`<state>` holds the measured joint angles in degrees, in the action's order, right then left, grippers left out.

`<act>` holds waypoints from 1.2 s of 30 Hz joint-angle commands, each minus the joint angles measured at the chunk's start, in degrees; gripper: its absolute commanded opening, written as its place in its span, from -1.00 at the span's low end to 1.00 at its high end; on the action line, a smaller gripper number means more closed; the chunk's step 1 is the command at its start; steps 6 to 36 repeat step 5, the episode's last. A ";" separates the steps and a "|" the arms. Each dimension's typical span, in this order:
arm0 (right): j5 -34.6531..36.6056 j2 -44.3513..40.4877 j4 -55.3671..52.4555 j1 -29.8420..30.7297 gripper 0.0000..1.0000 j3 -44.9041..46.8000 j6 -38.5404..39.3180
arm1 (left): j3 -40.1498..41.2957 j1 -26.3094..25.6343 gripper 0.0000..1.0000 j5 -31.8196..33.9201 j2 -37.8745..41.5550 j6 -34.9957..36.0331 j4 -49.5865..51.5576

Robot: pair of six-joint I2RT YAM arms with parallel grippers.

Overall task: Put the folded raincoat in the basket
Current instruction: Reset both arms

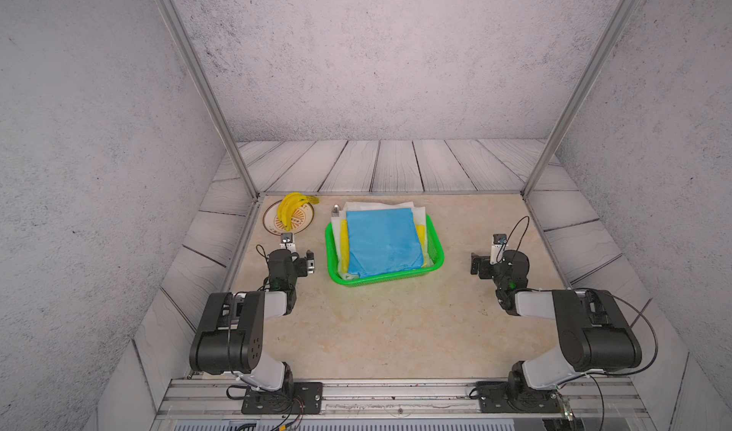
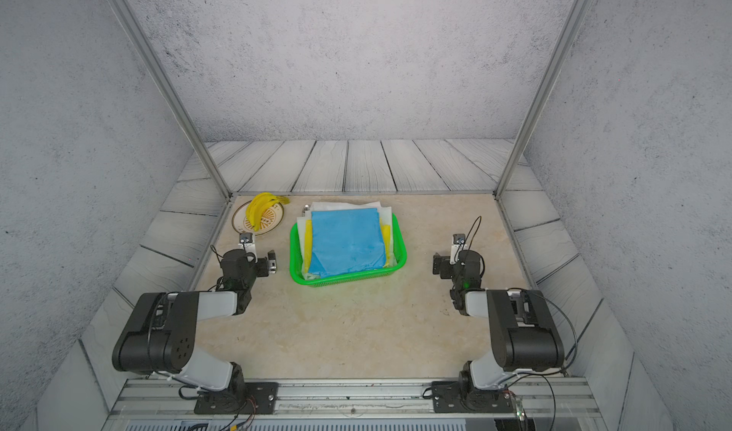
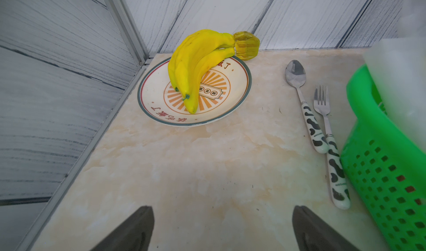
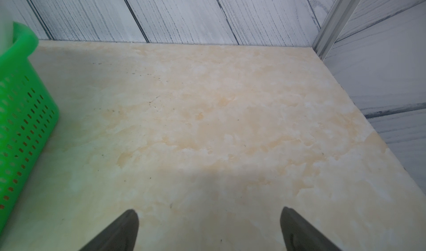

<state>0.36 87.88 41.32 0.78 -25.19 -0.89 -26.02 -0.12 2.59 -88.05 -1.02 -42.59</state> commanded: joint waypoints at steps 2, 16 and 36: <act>-0.01 -0.42 -0.52 -0.23 1.00 -1.09 -0.16 | -1.23 0.21 0.99 -0.81 0.29 0.14 0.47; -0.01 -0.40 -0.54 -0.25 1.00 -1.17 -0.12 | -1.05 0.21 0.99 -0.69 0.36 0.14 0.15; -0.01 -0.40 -0.54 -0.25 1.00 -1.17 -0.12 | -1.05 0.21 0.99 -0.69 0.36 0.14 0.15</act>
